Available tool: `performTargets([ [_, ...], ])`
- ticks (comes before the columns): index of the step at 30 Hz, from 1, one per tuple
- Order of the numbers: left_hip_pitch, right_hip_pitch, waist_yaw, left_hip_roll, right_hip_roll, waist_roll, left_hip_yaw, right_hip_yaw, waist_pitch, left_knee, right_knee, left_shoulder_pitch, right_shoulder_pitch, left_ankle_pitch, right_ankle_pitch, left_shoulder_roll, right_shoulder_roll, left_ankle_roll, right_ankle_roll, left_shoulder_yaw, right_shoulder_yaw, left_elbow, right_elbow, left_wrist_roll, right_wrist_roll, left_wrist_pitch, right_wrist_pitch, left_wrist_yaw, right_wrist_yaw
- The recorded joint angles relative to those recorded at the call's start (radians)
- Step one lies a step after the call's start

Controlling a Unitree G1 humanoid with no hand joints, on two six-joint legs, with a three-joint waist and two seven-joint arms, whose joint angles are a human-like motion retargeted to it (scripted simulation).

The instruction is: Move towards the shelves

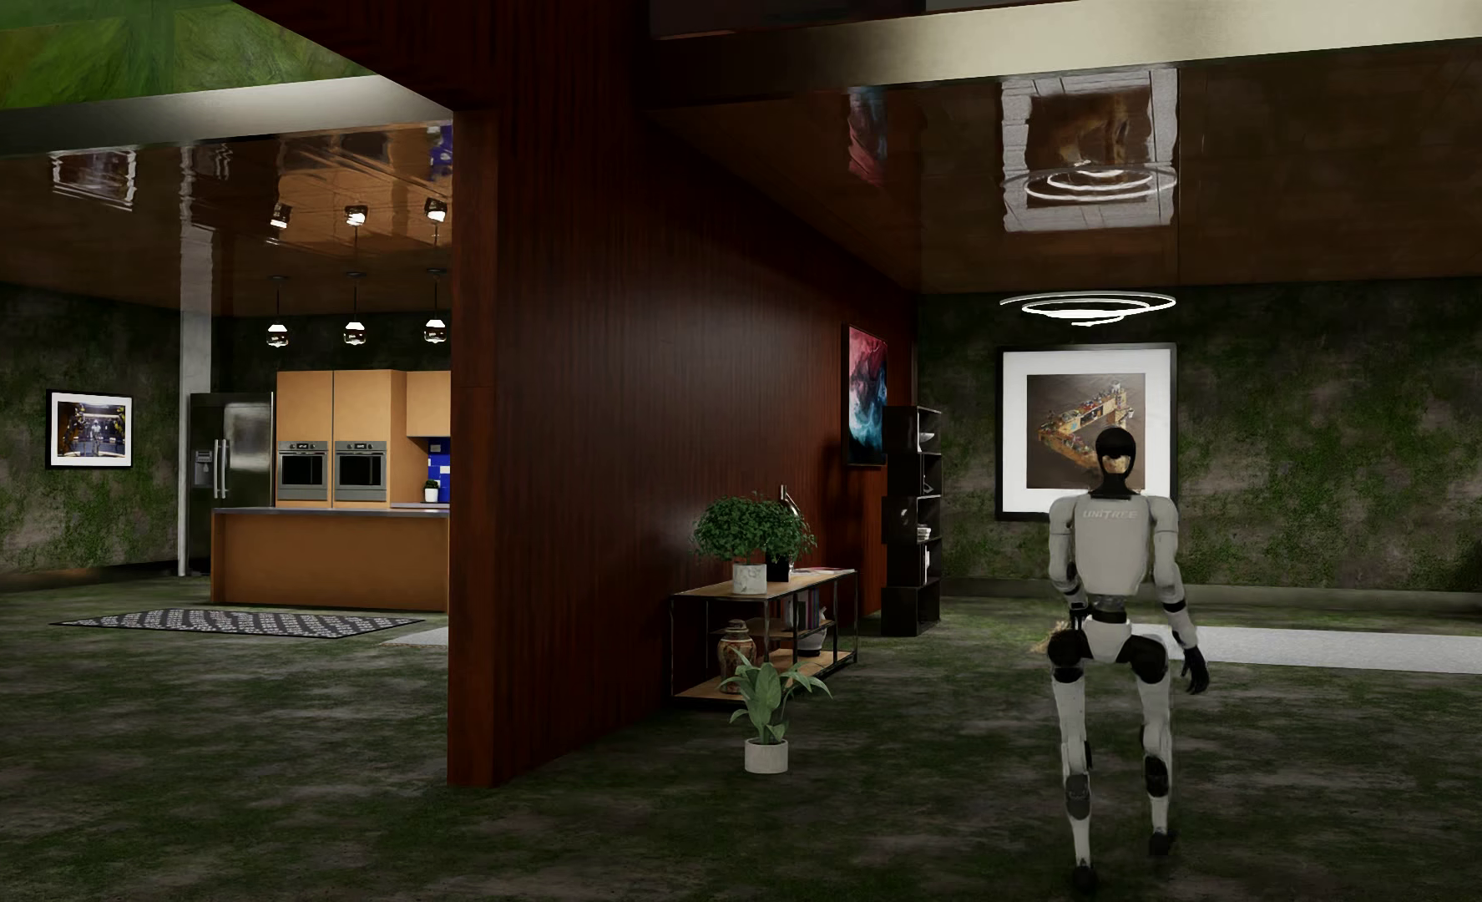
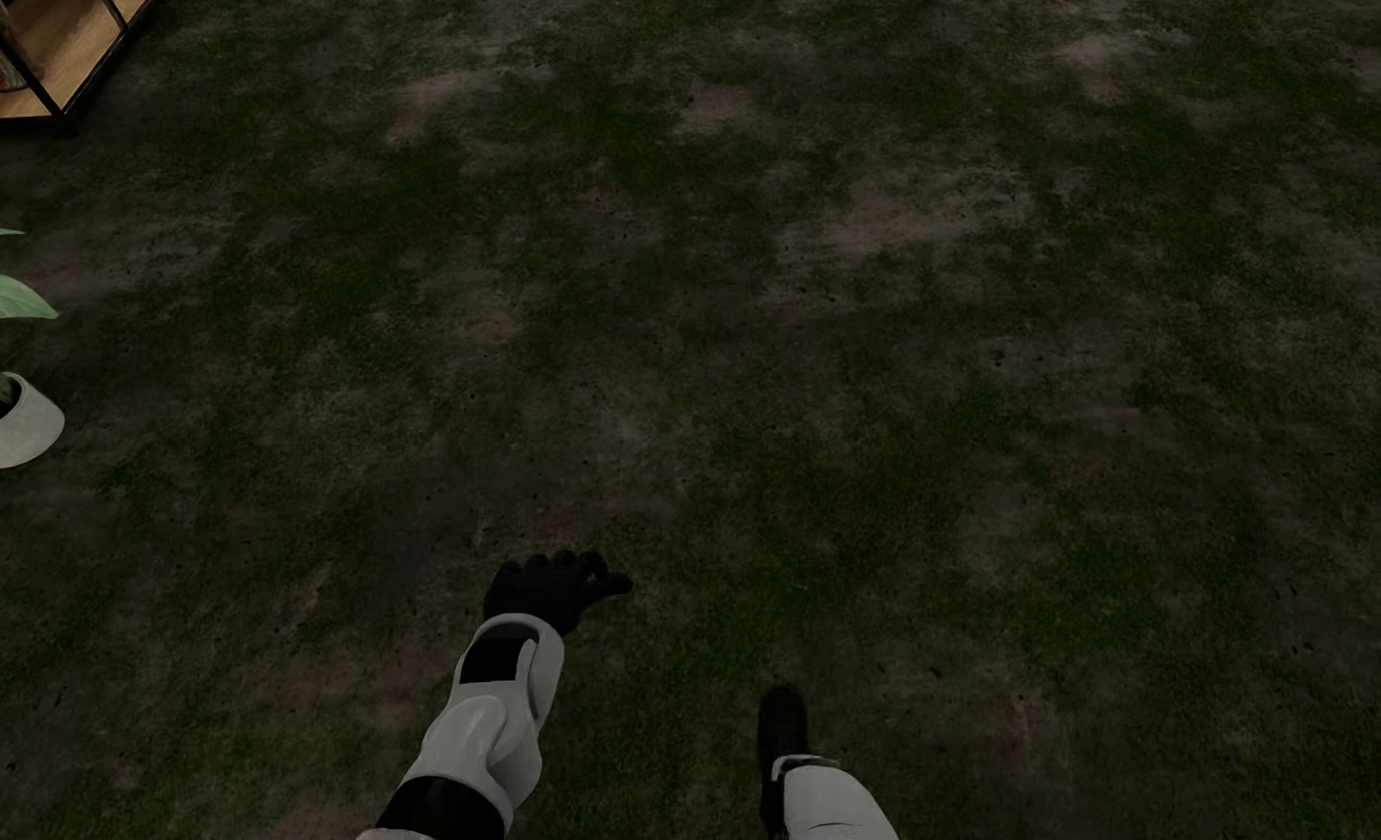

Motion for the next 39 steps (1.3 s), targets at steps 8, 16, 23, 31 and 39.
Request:
performTargets([
  [8,0.147,-0.004,-0.035,0.136,0.079,0.071,0.076,-0.175,-0.005,0.396,0.296,0.234,0.134,0.22,-0.056,0.057,0.126,-0.089,-0.113,-0.017,-0.187,0.091,-0.058,-0.028,0.006,0.191,0.021,-0.024,-0.091],
  [16,-0.595,0.419,0.087,0.345,0.155,0.162,-0.031,-0.216,-0.025,1.009,0.166,0.543,-0.145,0.315,-0.322,0.075,-0.001,-0.086,-0.043,0.07,0.032,0.215,0.093,0.135,-0.177,0.077,-0.054,-0.264,0.004],
  [23,-0.695,0.805,0.149,0.149,0.206,0.145,-0.005,-0.298,-0.033,-0.151,-0.044,0.546,-0.386,0.301,-0.441,-0.048,-0.084,-0.127,0.03,0.317,0.062,0.161,-0.059,0.015,-0.006,0.132,-0.107,-0.163,-0.109],
  [31,-0.532,0.513,0.132,0.132,-0.093,0.007,0.226,-0.141,-0.004,0.311,0.955,0.324,-0.306,0.222,-0.027,-0.087,-0.056,0.091,0.005,0.373,0.198,0.235,-0.086,0.187,-0.057,0.179,-0.047,-0.105,-0.016],
  [39,-0.066,0.01,-0.004,-0.025,-0.058,-0.01,0.052,-0.072,-0.02,0.01,0.302,-0.045,0.024,0.07,0.004,0.0,-0.012,0.059,-0.026,0.081,0.02,0.044,-0.074,0.149,0.068,-0.079,0.003,0.01,-0.071],
])
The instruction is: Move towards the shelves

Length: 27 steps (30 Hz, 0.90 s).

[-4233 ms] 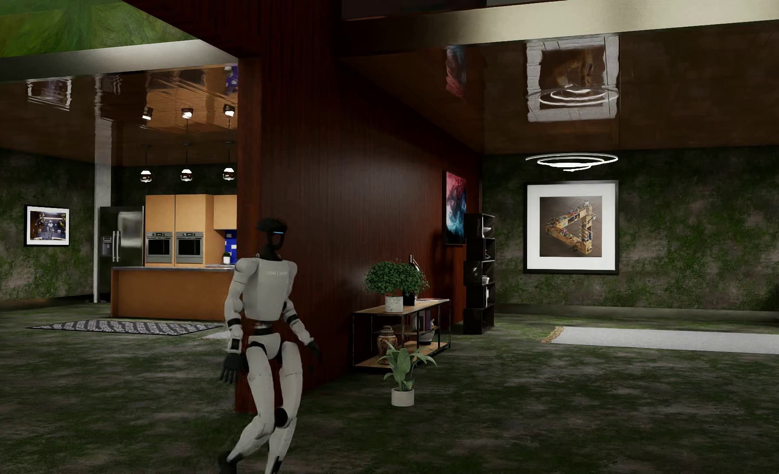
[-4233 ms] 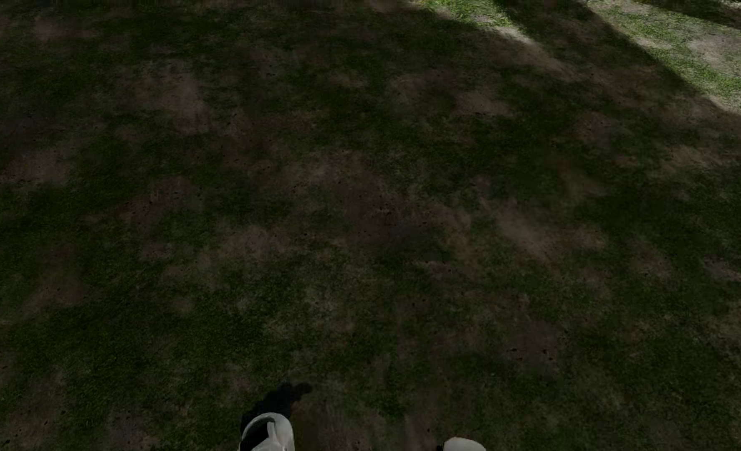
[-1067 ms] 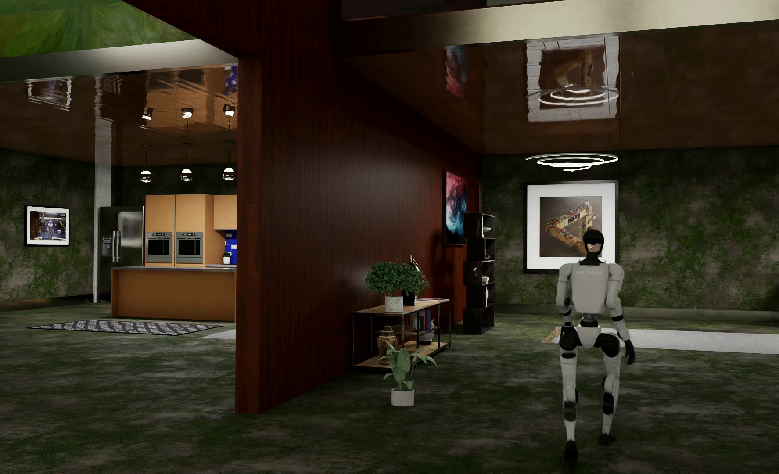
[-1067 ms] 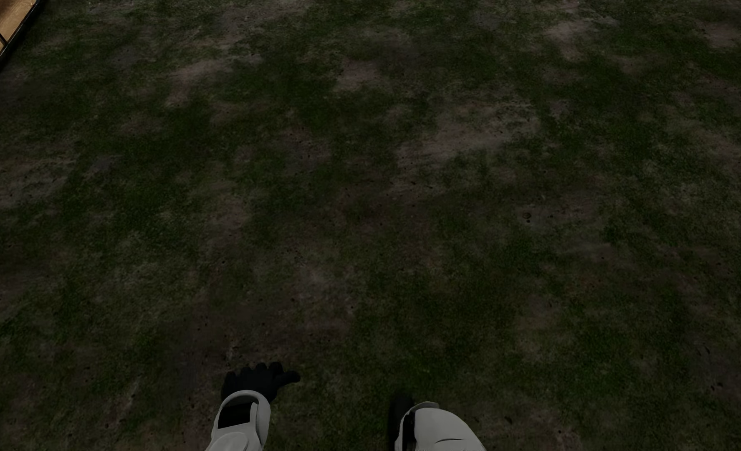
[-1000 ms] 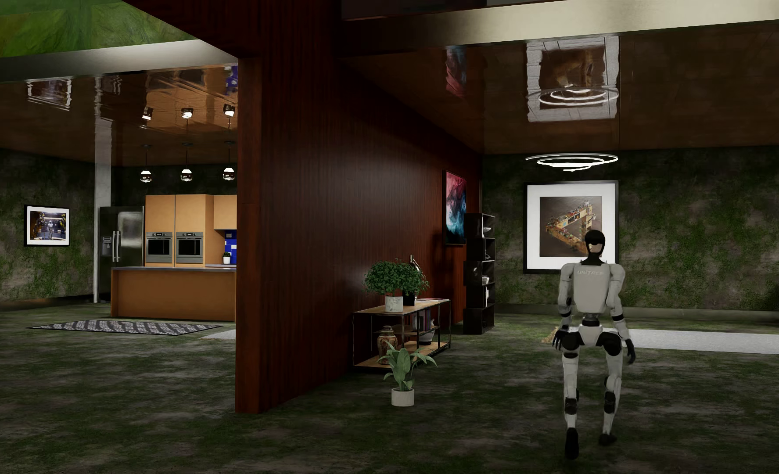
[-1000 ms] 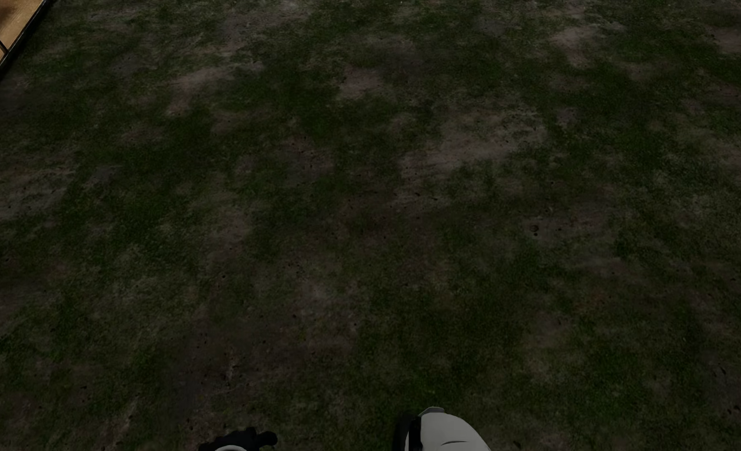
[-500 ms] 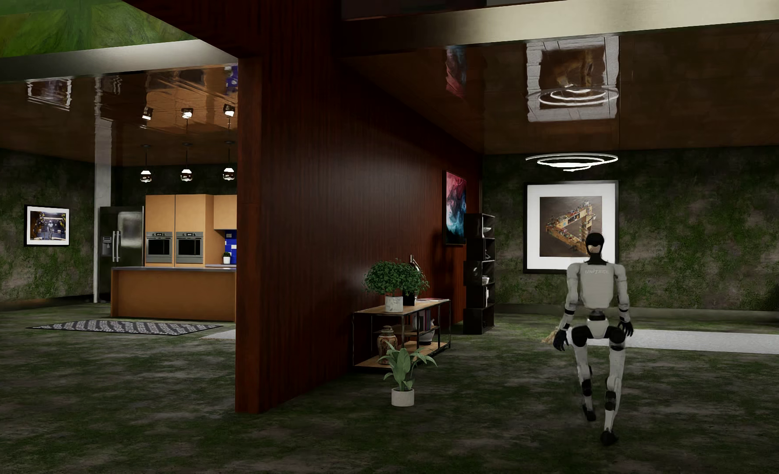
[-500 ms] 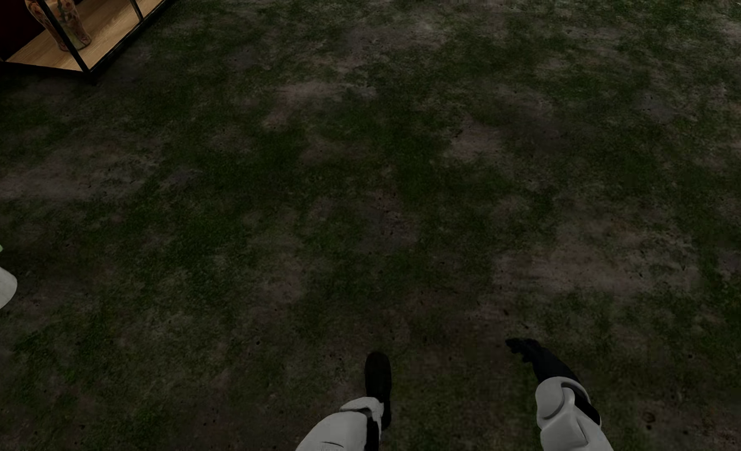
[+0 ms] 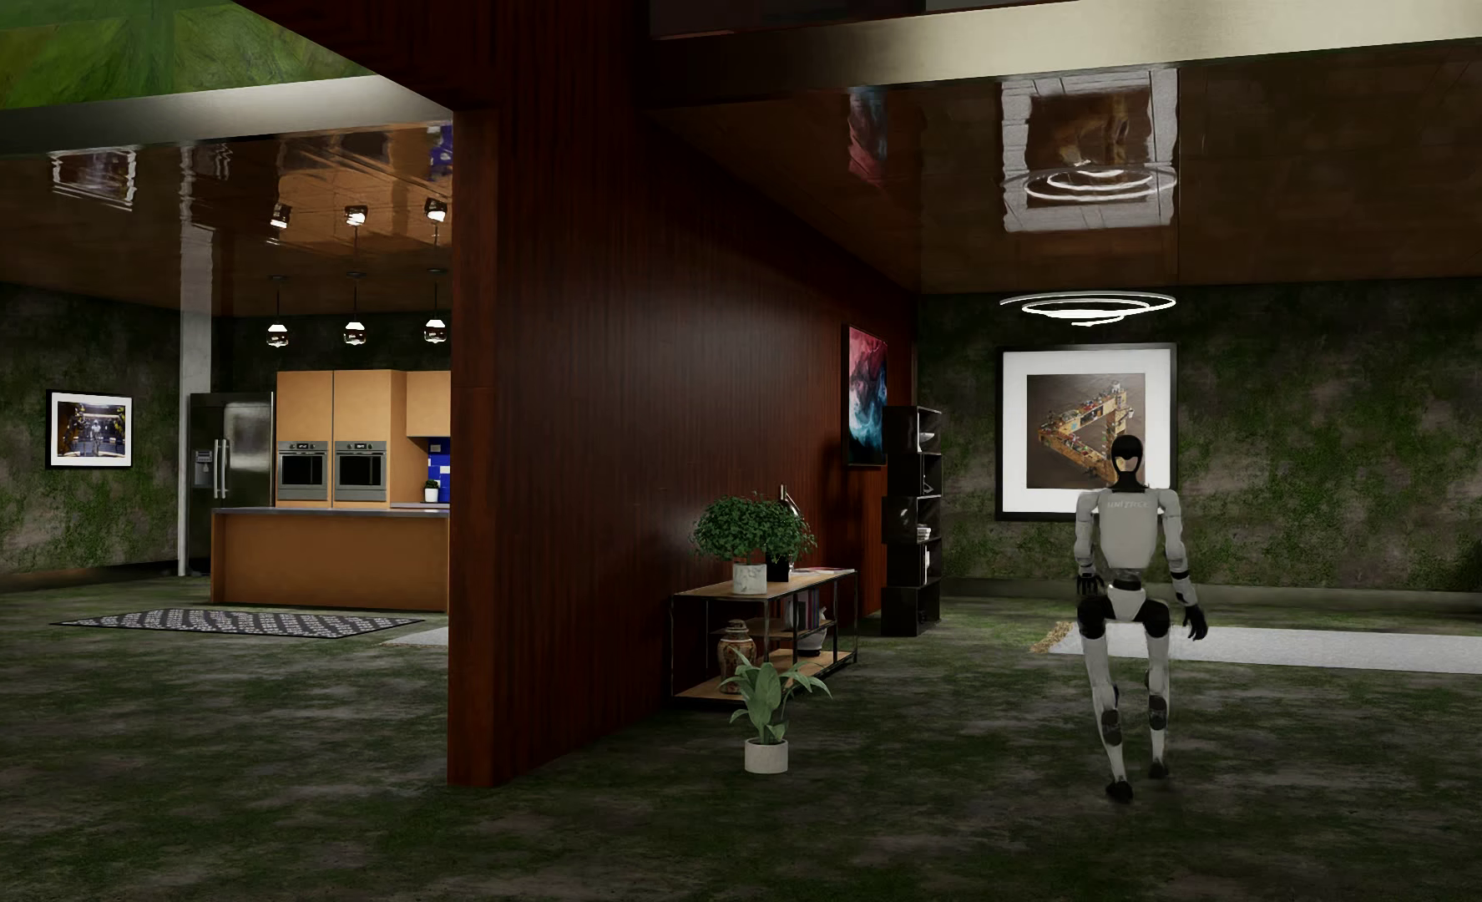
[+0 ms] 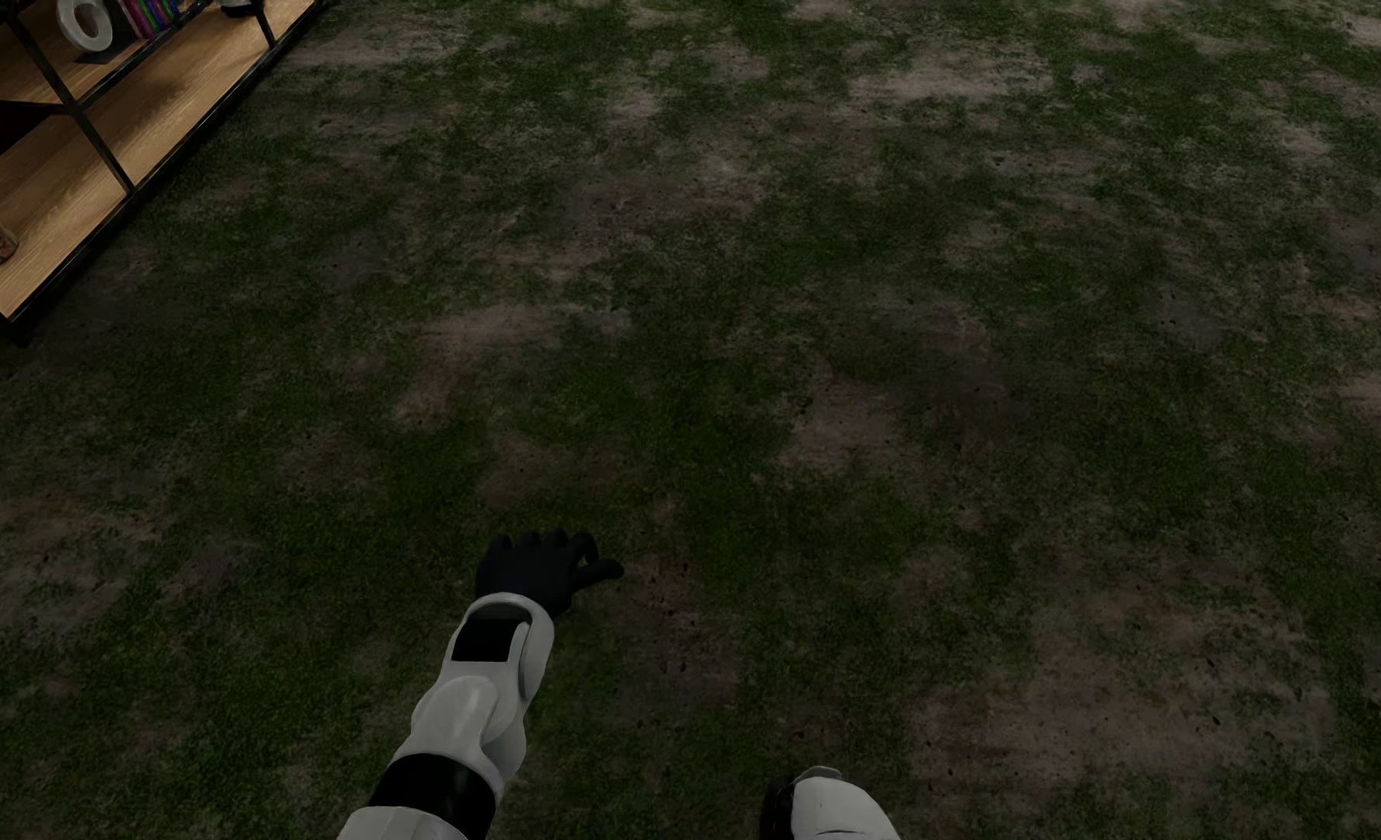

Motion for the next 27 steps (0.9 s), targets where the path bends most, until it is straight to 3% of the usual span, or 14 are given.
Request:
performTargets([
  [3,0.14,0.01,0.008,-0.035,0.15,-0.005,0.024,0.032,0.007,-0.027,-0.484,-0.035,0.018,-0.104,-0.023,0.098,-0.016,-0.01,0.129,-0.042,0.045,-0.099,0.123,-0.037,-0.088,0.008,0.032,-0.037,0.091],
  [6,0.244,-0.025,0.0,-0.038,0.178,0.004,0.055,-0.138,0.012,0.007,-0.307,0.013,0.059,-0.124,-0.062,0.14,0.018,-0.037,0.051,-0.031,-0.006,-0.081,0.11,-0.073,-0.101,0.078,0.025,-0.033,0.061],
  [8,0.285,-0.012,-0.032,-0.008,0.163,0.029,0.023,-0.156,0.005,0.099,-0.185,0.055,0.138,-0.009,0.023,0.09,0.097,-0.043,-0.143,-0.015,-0.107,0.036,0.031,-0.123,-0.03,0.156,0.027,-0.01,-0.021],
  [10,0.222,-0.015,-0.051,0.053,0.14,0.064,0.011,-0.189,0.003,0.362,-0.011,0.129,0.179,0.173,-0.063,0.035,0.146,-0.112,-0.159,0.039,-0.135,0.179,0.012,-0.181,0.009,0.265,0.032,-0.027,-0.004],
  [11,0.139,0.003,-0.053,0.101,0.141,0.082,0.015,-0.204,0.004,0.569,0.039,0.176,0.17,0.259,-0.128,0.023,0.151,-0.222,-0.15,0.029,-0.124,0.245,0.032,-0.163,-0.007,0.309,0.048,-0.071,0.01],
  [12,0.041,0.038,-0.048,0.149,0.148,0.098,0.006,-0.216,0.004,0.766,0.057,0.224,0.143,0.363,-0.18,0.014,0.15,-0.265,-0.134,0.007,-0.109,0.287,0.063,-0.133,-0.033,0.322,0.067,-0.116,0.014],
  [14,-0.179,0.145,-0.021,0.216,0.177,0.126,-0.043,-0.231,0.003,1.037,0.016,0.345,0.071,0.294,-0.24,0.021,0.151,-0.22,-0.105,-0.048,-0.093,0.295,0.1,-0.035,-0.075,0.307,0.074,-0.136,-0.047],
  [15,-0.283,0.206,0.0,0.254,0.195,0.137,-0.061,-0.225,0.002,1.103,-0.021,0.422,0.034,0.269,-0.259,0.01,0.155,-0.195,-0.092,-0.016,-0.102,0.255,0.095,-0.039,-0.067,0.305,0.058,-0.11,-0.116],
  [17,-0.465,0.323,0.047,0.326,0.231,0.149,-0.083,-0.191,-0.001,1.085,-0.096,0.581,-0.054,0.266,-0.296,-0.036,0.133,-0.17,-0.069,0.106,-0.067,0.151,0.101,-0.136,-0.064,0.302,0.013,-0.079,-0.163],
  [19,-0.601,0.428,0.091,0.376,0.254,0.153,-0.081,-0.151,-0.002,0.9,-0.143,0.697,-0.16,0.229,-0.349,-0.067,0.077,-0.109,-0.049,0.202,0.008,0.092,0.096,-0.239,-0.08,0.279,-0.032,-0.092,-0.081],
  [21,-0.655,0.535,0.12,0.397,0.273,0.157,-0.051,-0.13,-0.002,0.518,-0.206,0.747,-0.271,0.261,-0.396,-0.064,0.013,-0.112,-0.03,0.222,0.085,0.104,0.08,-0.248,-0.096,0.259,-0.081,-0.131,-0.032],
  [23,-0.62,0.659,0.135,0.311,0.283,0.156,-0.125,-0.128,-0.003,-0.011,-0.304,0.747,-0.366,0.278,-0.428,-0.041,-0.04,-0.149,-0.001,0.166,0.141,0.144,0.068,-0.132,-0.122,0.251,-0.087,-0.184,-0.043],
  [25,-0.647,0.761,0.14,0.227,0.28,0.148,-0.213,-0.15,0.0,-0.144,-0.334,0.737,-0.415,0.216,-0.472,-0.025,-0.059,-0.265,0.033,0.159,0.134,0.129,0.051,-0.036,-0.108,0.208,-0.073,-0.222,-0.076],
  [27,-0.677,0.839,0.148,0.181,0.25,0.134,-0.189,-0.171,0.006,0.049,-0.285,0.724,-0.412,0.298,-0.465,-0.055,-0.064,-0.172,0.06,0.242,0.113,0.074,0.024,-0.04,-0.069,0.202,-0.074,-0.195,-0.087],
])
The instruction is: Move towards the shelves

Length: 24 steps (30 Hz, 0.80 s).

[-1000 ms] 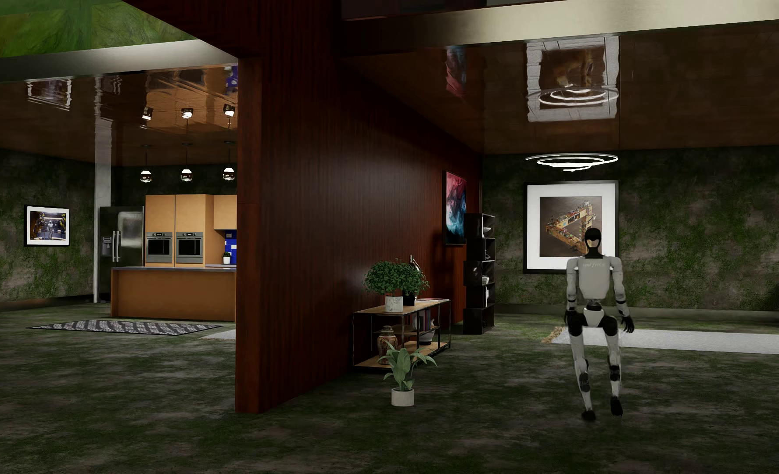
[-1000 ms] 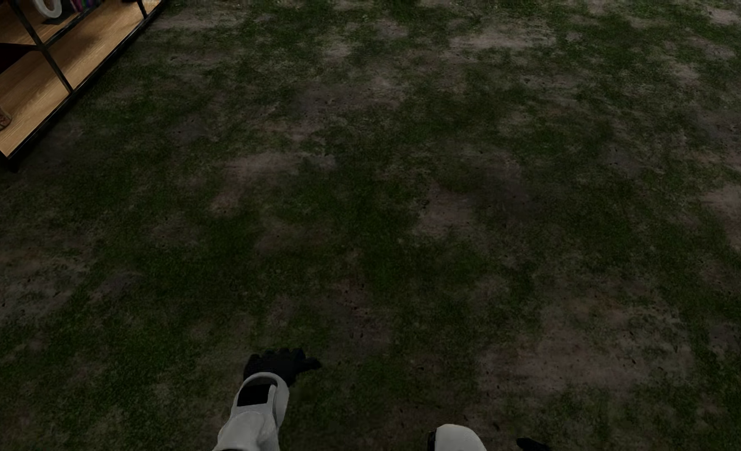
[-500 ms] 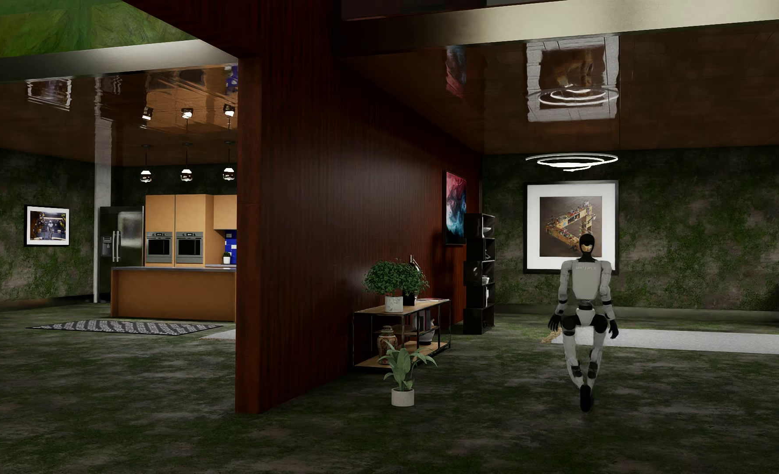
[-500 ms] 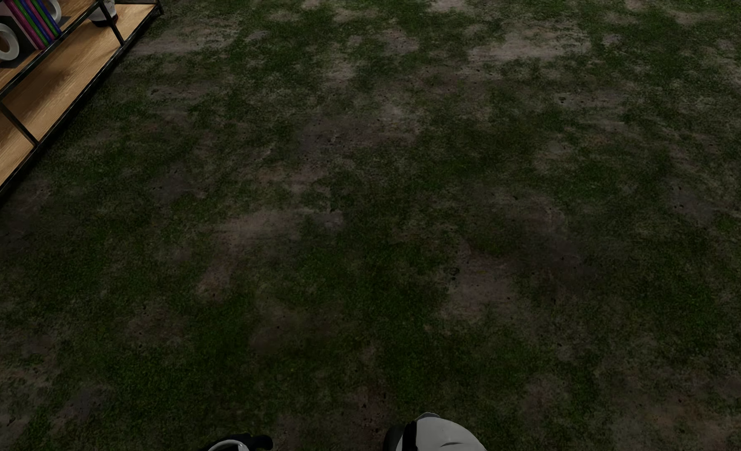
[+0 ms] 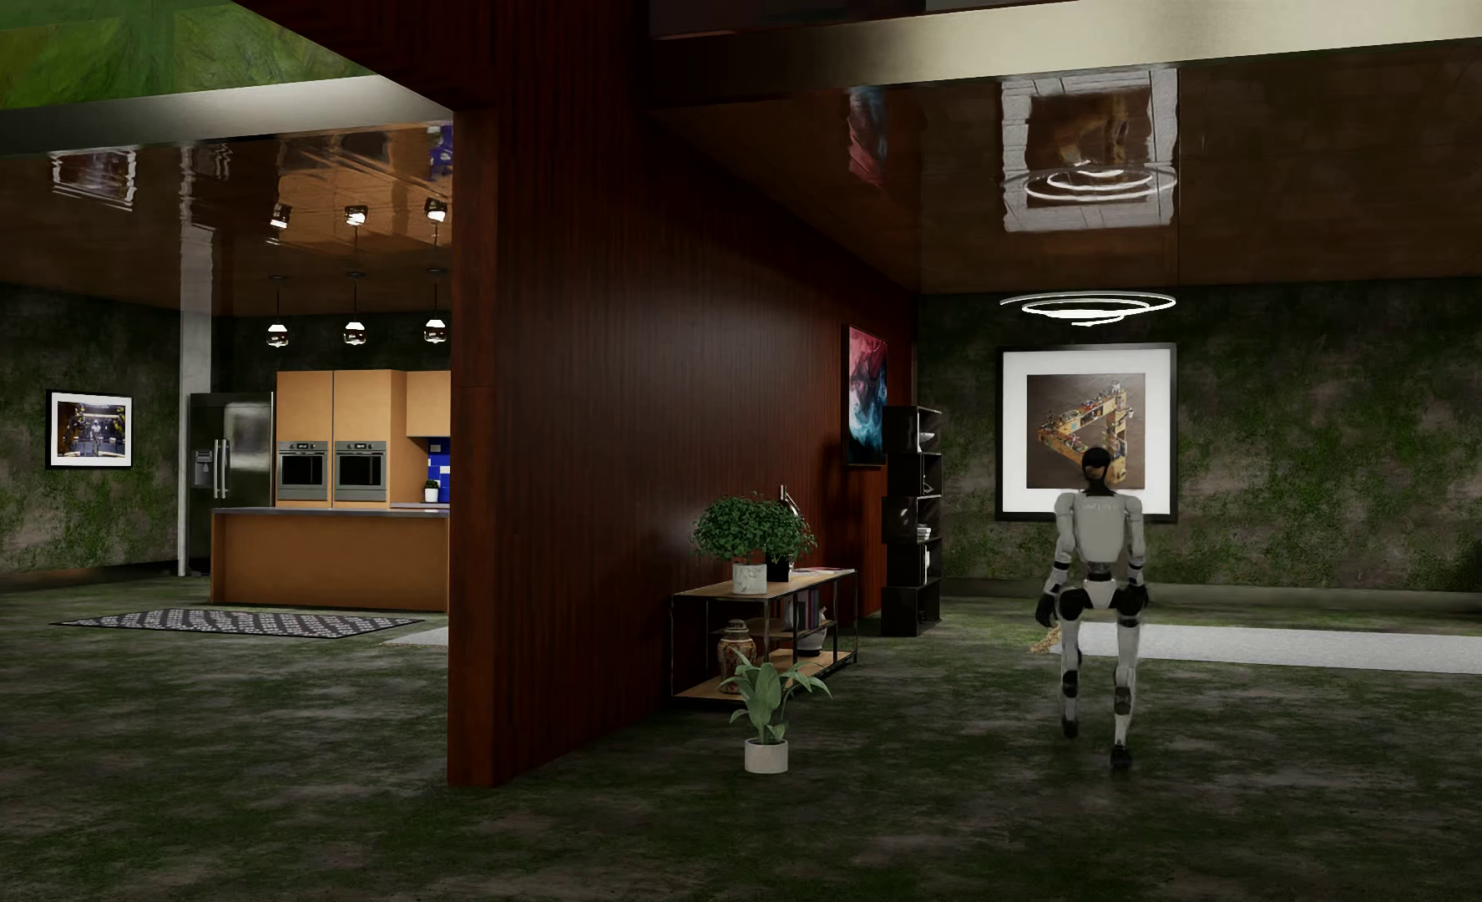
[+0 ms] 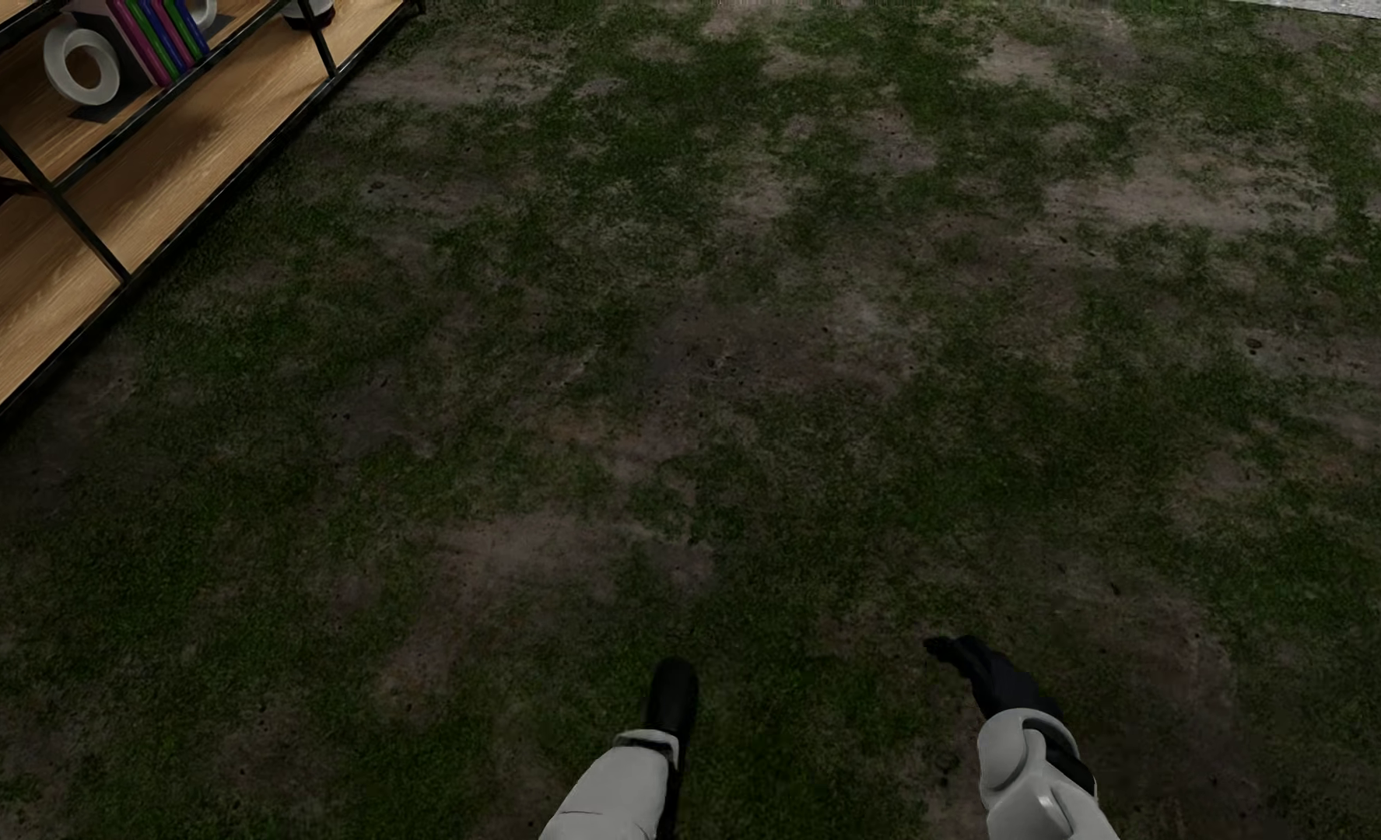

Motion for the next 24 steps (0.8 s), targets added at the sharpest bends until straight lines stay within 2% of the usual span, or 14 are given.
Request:
performTargets([
  [2,0.013,0.005,0.017,0.008,-0.06,-0.032,0.061,0.032,0.008,0.17,0.173,-0.002,0.022,0.078,0.156,-0.071,0.002,0.028,-0.04,0.136,0.035,-0.073,-0.004,-0.122,0.0,0.019,-0.013,0.074,0.004],
  [4,0.055,-0.115,0.016,0.01,-0.176,-0.073,0.127,0.036,0.019,0.289,0.54,-0.039,0.068,-0.042,0.387,-0.113,0.006,0.071,-0.026,0.199,0.071,-0.069,-0.007,-0.222,-0.024,0.051,-0.003,0.147,0.029],
  [5,0.101,-0.209,0.006,-0.003,-0.244,-0.094,0.148,0.045,0.023,0.3,0.726,-0.085,0.103,-0.092,0.494,-0.107,0.01,0.069,-0.032,0.189,0.075,-0.026,-0.02,-0.227,-0.031,0.079,0.001,0.154,0.048],
  [6,0.159,-0.311,-0.009,-0.017,-0.278,-0.113,0.159,0.07,0.025,0.286,0.868,-0.146,0.148,-0.132,0.438,-0.077,0.02,0.072,-0.061,0.134,0.064,0.04,-0.041,-0.18,-0.026,0.096,0.003,0.126,0.056],
  [7,0.225,-0.417,-0.025,-0.027,-0.289,-0.126,0.164,0.097,0.026,0.256,0.968,-0.212,0.196,-0.162,0.386,-0.031,0.033,0.075,-0.076,0.039,0.047,0.101,-0.06,-0.085,-0.013,0.092,0.006,0.067,0.054],
  [9,0.362,-0.606,-0.061,-0.044,-0.308,-0.137,0.162,0.114,0.023,0.169,1.029,-0.338,0.29,-0.202,0.397,0.07,0.053,0.074,-0.06,-0.17,0.002,0.141,-0.086,0.142,0.027,-0.031,0.002,0.022,0.028],
  [10,0.424,-0.686,-0.079,-0.053,-0.305,-0.138,0.159,0.112,0.02,0.133,0.99,-0.399,0.331,-0.223,0.401,0.097,0.06,0.073,-0.066,-0.225,-0.015,0.125,-0.089,0.211,0.045,-0.076,0.004,0.045,0.02],
  [11,0.484,-0.748,-0.096,-0.06,-0.3,-0.139,0.157,0.101,0.015,0.099,0.906,-0.453,0.377,-0.247,0.396,0.1,0.059,0.071,-0.069,-0.234,-0.03,0.1,-0.094,0.216,0.052,-0.095,0.016,0.078,0.023],
  [15,0.684,-0.828,-0.13,-0.099,-0.218,-0.14,0.157,0.069,0.0,-0.003,0.127,-0.616,0.481,-0.359,0.45,0.095,0.062,0.06,-0.002,-0.124,-0.105,-0.047,-0.02,-0.092,0.054,-0.102,0.074,0.166,0.029],
  [17,0.777,-0.839,-0.134,-0.115,-0.16,-0.135,0.161,0.101,-0.006,-0.044,-0.205,-0.648,0.521,-0.401,0.39,0.11,0.089,0.044,0.048,-0.122,-0.157,-0.112,0.028,-0.19,0.062,-0.077,0.09,0.201,0.017],
  [18,0.815,-0.859,-0.133,-0.114,-0.154,-0.131,0.173,0.046,-0.008,-0.039,-0.192,-0.638,0.538,-0.418,0.387,0.128,0.096,0.034,0.035,-0.135,-0.161,-0.145,0.054,-0.206,0.045,-0.07,0.086,0.213,0.02],
  [21,0.905,-0.852,-0.158,-0.071,-0.165,-0.095,0.183,-0.024,-0.016,0.084,0.044,-0.528,0.584,-0.295,0.505,0.165,0.143,0.032,-0.168,-0.184,-0.208,-0.199,0.066,-0.193,0.028,-0.057,0.101,0.253,0.068],
  [22,0.894,-0.847,-0.166,-0.037,-0.172,-0.077,0.192,-0.042,-0.017,0.197,0.138,-0.485,0.599,-0.199,0.502,0.17,0.167,0.034,-0.193,-0.198,-0.232,-0.179,0.058,-0.173,0.035,-0.043,0.097,0.246,0.063],
  [24,0.755,-0.814,-0.167,0.069,-0.148,-0.033,0.213,-0.062,-0.013,0.601,0.271,-0.403,0.583,-0.008,0.362,0.155,0.206,-0.051,-0.185,-0.197,-0.249,-0.101,0.075,-0.13,0.031,0.016,0.109,0.212,0.045],
])
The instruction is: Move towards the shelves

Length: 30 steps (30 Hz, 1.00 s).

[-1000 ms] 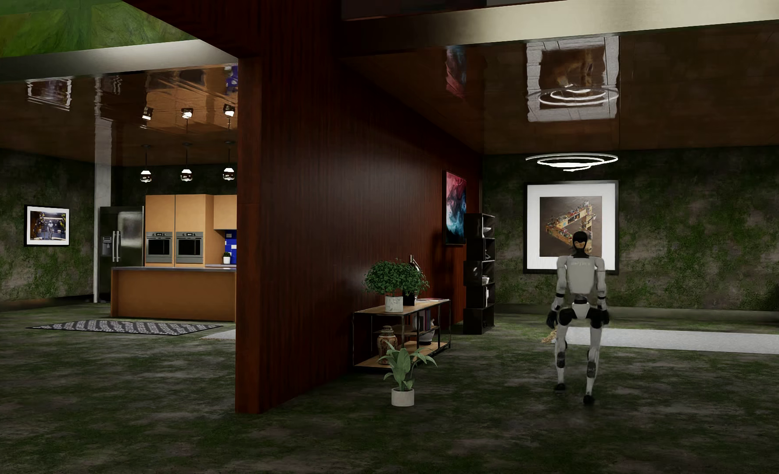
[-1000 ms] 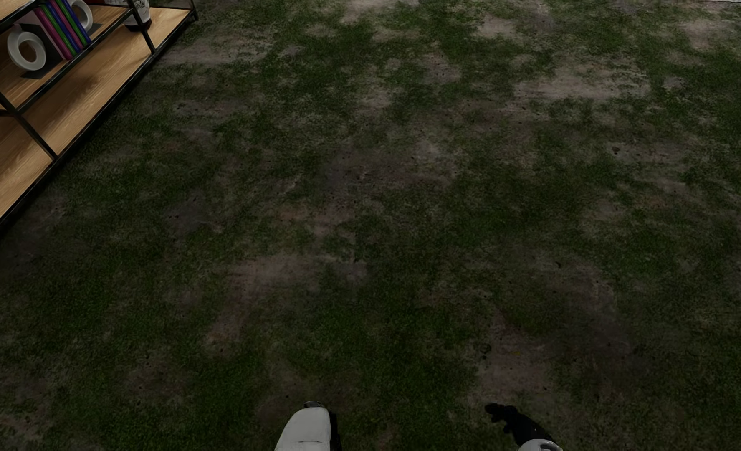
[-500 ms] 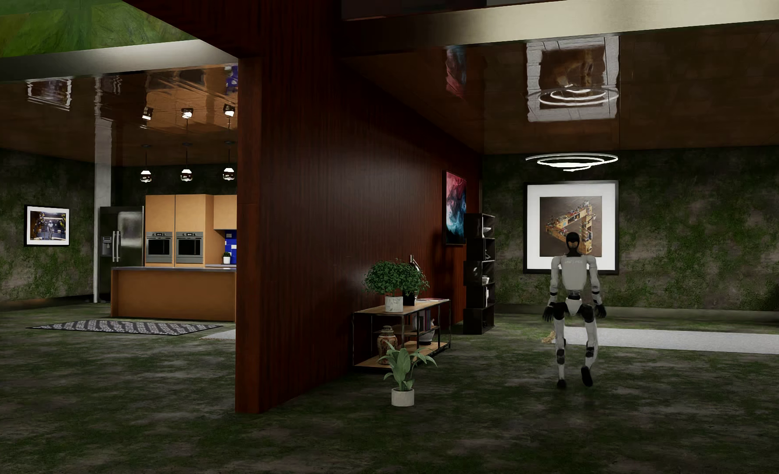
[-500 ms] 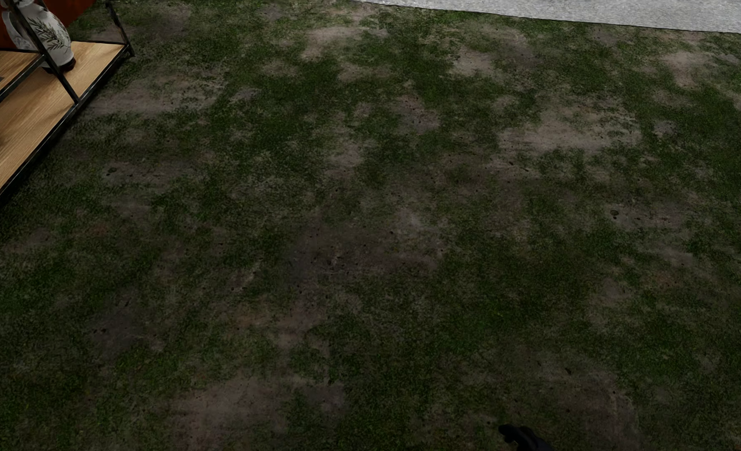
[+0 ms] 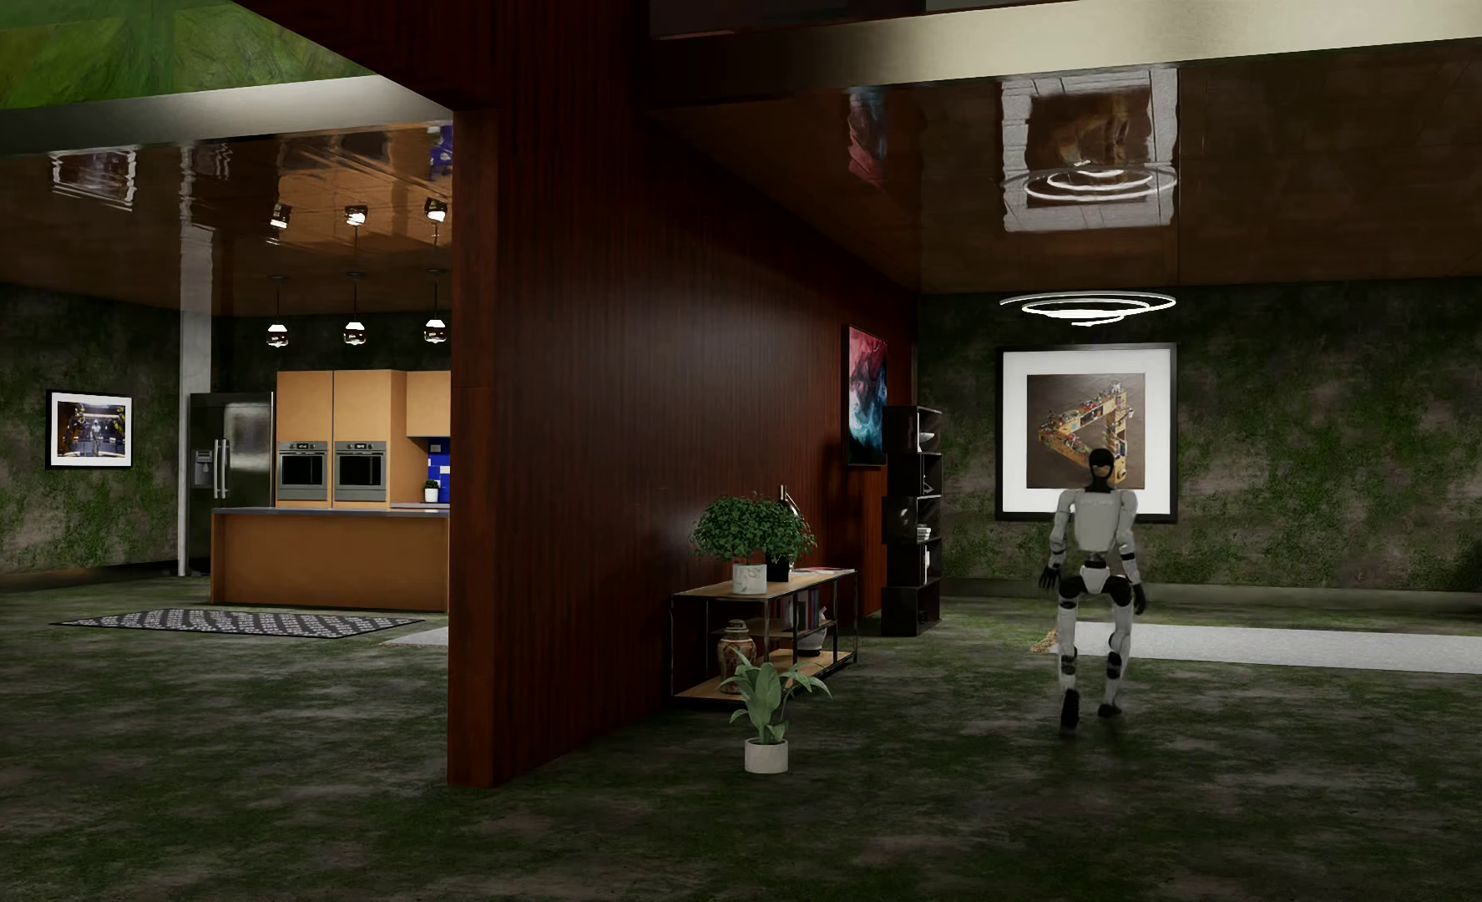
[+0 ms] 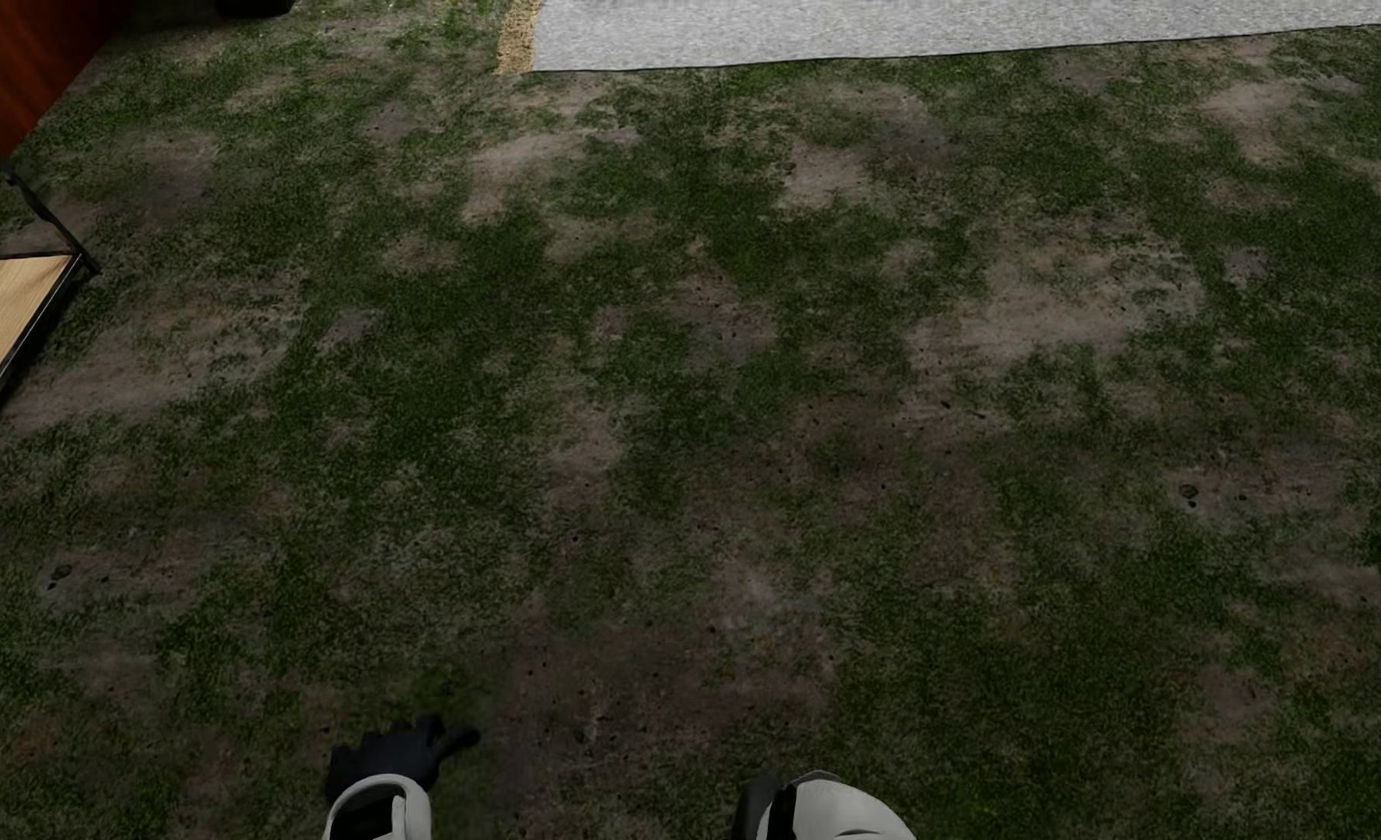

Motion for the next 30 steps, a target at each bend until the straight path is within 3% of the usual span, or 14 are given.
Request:
performTargets([
  [1,-0.096,0.04,0.008,0.055,0.028,0.023,-0.007,-0.005,0.002,0.185,0.015,0.037,-0.034,0.095,-0.05,-0.024,0.006,0.02,0.009,0.022,0.014,0.054,0.024,0.001,-0.024,0.039,0.016,-0.023,0.004],
  [4,-0.388,0.205,0.054,0.115,0.11,0.065,-0.058,0.032,0.004,0.464,-0.048,0.139,-0.205,-0.015,-0.137,-0.095,-0.006,0.066,0.042,0.064,0.077,0.21,0.072,0.001,-0.086,0.119,0.004,-0.129,0.008],
  [6,-0.549,0.316,0.087,0.139,0.157,0.072,-0.074,0.087,0.001,0.427,-0.107,0.245,-0.343,-0.028,-0.18,-0.13,-0.016,0.073,0.062,0.06,0.115,0.204,0.073,0.032,-0.095,0.088,-0.077,-0.177,-0.025],
  [9,-0.689,0.462,0.132,0.216,0.194,0.076,-0.004,0.16,-0.002,0.049,-0.17,0.368,-0.525,-0.051,-0.257,-0.181,-0.042,0.102,0.092,0.111,0.182,0.149,0.01,0.036,-0.078,-0.011,-0.243,-0.205,-0.117],
  [11,-0.674,0.565,0.147,0.19,0.209,0.08,0.079,0.174,-0.008,-0.451,-0.24,0.382,-0.615,0.017,-0.294,-0.198,-0.067,0.089,0.111,0.126,0.22,0.149,-0.052,0.062,-0.063,-0.031,-0.286,-0.247,-0.169],
  [13,-0.688,0.678,0.153,0.069,0.212,0.075,-0.031,0.161,-0.011,-0.805,-0.311,0.361,-0.661,-0.061,-0.317,-0.188,-0.096,-0.034,0.13,0.11,0.257,0.147,-0.123,0.134,-0.049,-0.049,-0.272,-0.265,-0.193],
  [14,-0.708,0.726,0.149,0.038,0.21,0.072,-0.027,0.14,-0.012,-0.794,-0.315,0.345,-0.659,-0.087,-0.332,-0.18,-0.113,-0.01,0.134,0.106,0.268,0.14,-0.158,0.165,-0.043,-0.068,-0.261,-0.266,-0.205],
  [16,-0.731,0.802,0.151,0.004,0.187,0.055,0.005,0.107,-0.009,-0.63,-0.269,0.317,-0.628,0.042,-0.298,-0.194,-0.137,0.126,0.158,0.158,0.282,0.099,-0.186,0.165,-0.01,-0.055,-0.229,-0.21,-0.189],
  [18,-0.713,0.801,0.169,0.005,0.122,0.016,0.048,0.113,-0.002,-0.464,-0.086,0.323,-0.587,0.081,-0.129,-0.252,-0.165,0.199,0.132,0.253,0.343,0.017,-0.129,0.08,-0.05,-0.02,-0.166,-0.11,-0.138],
  [21,-0.62,0.571,0.174,-0.047,-0.05,-0.048,0.088,0.132,0.011,-0.354,0.475,0.254,-0.511,-0.095,0.145,-0.301,-0.175,0.206,0.169,0.348,0.369,0.02,0.032,-0.111,-0.095,0.016,-0.048,-0.018,-0.013],
  [23,-0.498,0.372,0.154,-0.094,-0.111,-0.075,0.078,0.169,0.014,-0.404,0.702,0.148,-0.419,-0.154,0.04,-0.253,-0.151,0.192,0.133,0.277,0.281,0.131,0.068,-0.06,-0.043,0.057,-0.009,-0.049,-0.008],
  [26,-0.314,0.119,0.098,-0.145,-0.172,-0.085,0.023,0.182,0.009,-0.516,0.706,-0.001,-0.249,-0.211,0.036,-0.158,-0.112,0.169,0.128,0.062,0.128,0.221,-0.003,0.179,0.076,-0.031,-0.031,-0.066,-0.058],
  [28,-0.209,0.0,0.061,-0.159,-0.169,-0.082,-0.018,0.193,0.006,-0.563,0.494,-0.061,-0.152,-0.265,0.036,-0.15,-0.113,0.151,0.13,0.039,0.09,0.163,-0.038,0.178,0.088,-0.091,-0.051,-0.052,-0.119],
  [30,-0.124,-0.046,0.04,-0.168,-0.143,-0.08,-0.052,0.208,0.005,-0.595,0.088,-0.112,-0.084,-0.322,0.066,-0.153,-0.1,0.13,0.154,0.059,0.058,0.085,-0.047,0.078,0.089,-0.116,-0.062,-0.035,-0.171],
])
